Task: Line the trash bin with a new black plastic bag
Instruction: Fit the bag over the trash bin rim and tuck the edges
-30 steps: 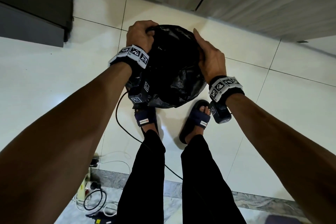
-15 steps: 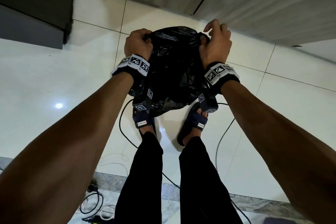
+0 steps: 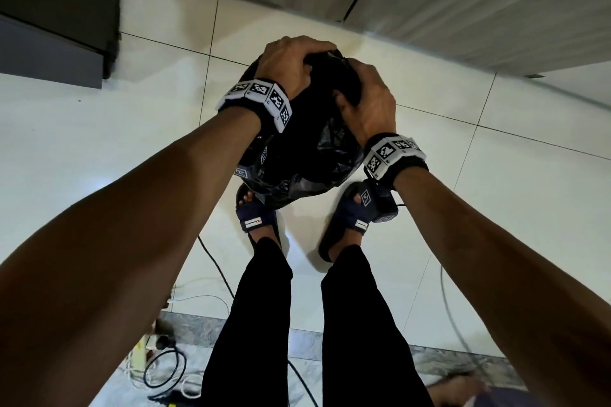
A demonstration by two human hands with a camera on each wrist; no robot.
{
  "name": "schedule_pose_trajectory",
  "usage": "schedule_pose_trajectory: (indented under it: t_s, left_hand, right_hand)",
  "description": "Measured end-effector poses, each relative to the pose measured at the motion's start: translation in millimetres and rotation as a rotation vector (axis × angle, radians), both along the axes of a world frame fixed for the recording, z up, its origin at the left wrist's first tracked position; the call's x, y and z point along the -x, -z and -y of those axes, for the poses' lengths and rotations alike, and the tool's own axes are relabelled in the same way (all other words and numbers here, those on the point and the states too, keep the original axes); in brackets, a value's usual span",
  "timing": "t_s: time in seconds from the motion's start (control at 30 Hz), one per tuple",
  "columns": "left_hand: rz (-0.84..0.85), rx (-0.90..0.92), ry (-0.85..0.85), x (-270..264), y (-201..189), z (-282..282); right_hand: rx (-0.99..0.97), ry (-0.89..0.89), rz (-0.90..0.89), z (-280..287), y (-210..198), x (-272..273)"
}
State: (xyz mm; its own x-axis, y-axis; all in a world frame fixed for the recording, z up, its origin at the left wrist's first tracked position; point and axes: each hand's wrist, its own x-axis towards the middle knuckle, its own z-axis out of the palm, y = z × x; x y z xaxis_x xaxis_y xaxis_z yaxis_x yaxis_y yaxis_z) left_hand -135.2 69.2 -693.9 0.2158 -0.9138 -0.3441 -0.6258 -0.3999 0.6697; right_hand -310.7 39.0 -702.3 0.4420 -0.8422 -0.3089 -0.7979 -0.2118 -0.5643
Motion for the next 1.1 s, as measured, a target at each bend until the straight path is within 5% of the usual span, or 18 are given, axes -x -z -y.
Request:
schedule_pose_trajectory:
  t_s: [0.43,0.63,0.8,0.97,1.1]
  left_hand:
    - [-0.028,-0.119,-0.318,-32,11,-14]
    - [-0.106,-0.141,-0.43,-33,8,-29]
    - [-0.397,-0.235,-0.535,-37,1,-16]
    - [-0.454,-0.137,-0.669,-36,3,-10]
    - [-0.486,-0.055,-0.774,-43,0,-10]
  right_hand:
    - [0.044,-0.048,0.063,18,9,-13]
    - [-0.045,0.26,0.062,18,16,-14]
    - [-0.041,0.18,0.067,20,-3,-17]
    - [0.018,-0.093,0.086,10,-13,-38]
    - [0.08,0.075,0.183,10,-11,-44]
